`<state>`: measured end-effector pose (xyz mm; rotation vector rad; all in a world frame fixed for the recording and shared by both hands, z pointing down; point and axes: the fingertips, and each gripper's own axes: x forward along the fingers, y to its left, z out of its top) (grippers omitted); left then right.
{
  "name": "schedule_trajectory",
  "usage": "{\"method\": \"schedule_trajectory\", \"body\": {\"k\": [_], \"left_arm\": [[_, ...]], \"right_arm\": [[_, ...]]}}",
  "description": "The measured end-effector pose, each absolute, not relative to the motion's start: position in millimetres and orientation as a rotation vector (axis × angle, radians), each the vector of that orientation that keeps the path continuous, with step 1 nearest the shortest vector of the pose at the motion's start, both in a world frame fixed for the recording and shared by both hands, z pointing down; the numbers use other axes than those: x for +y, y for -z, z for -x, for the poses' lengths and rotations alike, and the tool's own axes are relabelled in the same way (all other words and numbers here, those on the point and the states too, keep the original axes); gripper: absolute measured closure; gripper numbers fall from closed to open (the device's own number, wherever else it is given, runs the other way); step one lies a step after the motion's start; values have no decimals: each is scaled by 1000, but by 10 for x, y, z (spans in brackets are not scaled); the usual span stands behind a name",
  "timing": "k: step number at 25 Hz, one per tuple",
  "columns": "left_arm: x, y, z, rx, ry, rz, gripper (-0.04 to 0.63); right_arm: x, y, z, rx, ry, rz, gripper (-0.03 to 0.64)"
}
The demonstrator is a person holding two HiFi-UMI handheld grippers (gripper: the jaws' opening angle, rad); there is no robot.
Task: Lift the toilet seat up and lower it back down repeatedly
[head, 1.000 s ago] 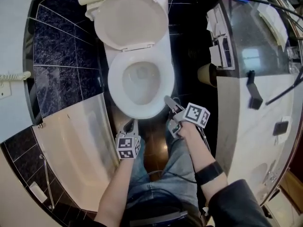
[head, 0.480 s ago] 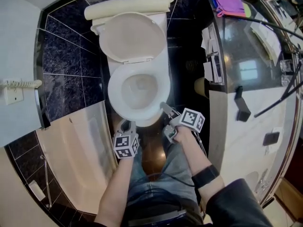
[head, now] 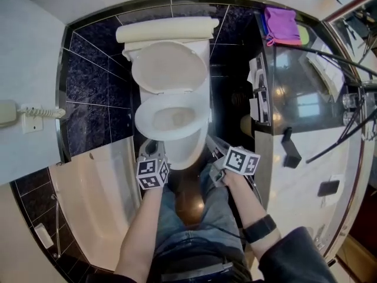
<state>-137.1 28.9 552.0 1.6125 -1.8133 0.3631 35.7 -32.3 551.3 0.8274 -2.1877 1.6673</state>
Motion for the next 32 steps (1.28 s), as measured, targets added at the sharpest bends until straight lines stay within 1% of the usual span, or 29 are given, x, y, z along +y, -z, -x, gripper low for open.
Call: {"method": "schedule_trajectory", "body": {"k": [1,6,12,23,32], "left_arm": [[196,-5478,1419,-1828,-371,-1627,595],[-265,-5301,1638,-1894,-377,-1667,595],[-825,-5145,1887,-1969,-370,-1707,595],[-1557,-5107,2185,-2019,-439,-1753,595],[-1612,-5135,2172,-2002,-503,-1759,595]], "right_arm": [[-389,-5448,-375,-2220,-1597,-833,600],[-614,-5210,-422,-2337,-1290,-820,601],[-806,-5037,-450,-2403,-1100,-789,600],[-1027,-4927,-538,-2419,-1040,-772,601],[-1108,-4892,-525,-2429,-998,-775,600]]}}
